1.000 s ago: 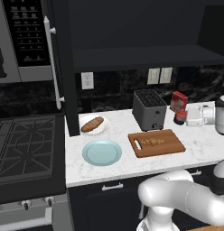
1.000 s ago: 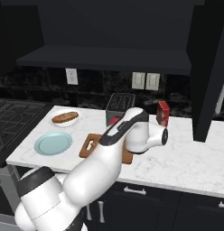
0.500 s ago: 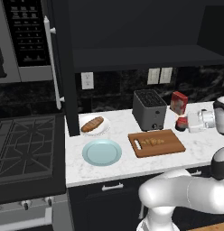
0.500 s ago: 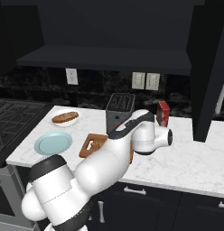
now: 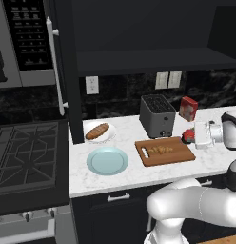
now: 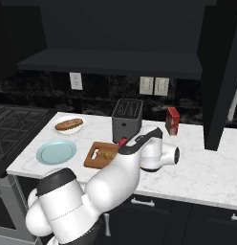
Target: From the different types of pastries on the counter, select a croissant and place it on the cutting board. Then retrieve a jar of jam from the cabinet and place it alongside the croissant on the cutting board.
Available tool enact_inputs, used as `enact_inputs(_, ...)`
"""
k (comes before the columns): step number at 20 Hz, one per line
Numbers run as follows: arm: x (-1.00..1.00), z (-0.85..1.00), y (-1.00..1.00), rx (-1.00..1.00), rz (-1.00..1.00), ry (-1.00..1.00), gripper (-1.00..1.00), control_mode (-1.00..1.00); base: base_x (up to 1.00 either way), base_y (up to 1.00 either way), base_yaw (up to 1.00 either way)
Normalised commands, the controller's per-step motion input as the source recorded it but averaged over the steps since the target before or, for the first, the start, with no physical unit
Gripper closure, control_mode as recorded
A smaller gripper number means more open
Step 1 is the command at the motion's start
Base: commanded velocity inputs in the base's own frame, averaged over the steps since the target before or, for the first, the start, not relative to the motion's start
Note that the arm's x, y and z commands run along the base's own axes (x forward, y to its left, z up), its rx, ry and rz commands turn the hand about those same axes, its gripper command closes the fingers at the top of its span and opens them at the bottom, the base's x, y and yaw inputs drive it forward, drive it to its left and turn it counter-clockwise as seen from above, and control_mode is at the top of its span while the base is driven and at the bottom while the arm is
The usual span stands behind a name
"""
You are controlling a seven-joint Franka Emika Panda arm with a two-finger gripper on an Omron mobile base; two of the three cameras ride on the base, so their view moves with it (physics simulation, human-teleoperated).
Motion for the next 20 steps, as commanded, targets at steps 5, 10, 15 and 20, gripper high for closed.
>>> enact_inputs(5, 0.05, -0.06, 0.0, 0.0, 0.04, -0.05, 1.0, -1.0, 0.0, 0.0, 0.0)
enact_inputs(10, 0.19, -0.22, 0.0, -0.01, 0.0, 0.05, 1.0, -1.0, 0.0, 0.0, 0.0)
enact_inputs(15, 0.2, -0.29, 0.0, 0.0, 0.0, 0.0, 1.0, -1.0, 0.0, 0.0, 0.0)
enact_inputs(20, 0.23, -0.36, -0.03, 0.0, 0.0, 0.0, 1.0, -1.0, 0.0, 0.0, 0.0)
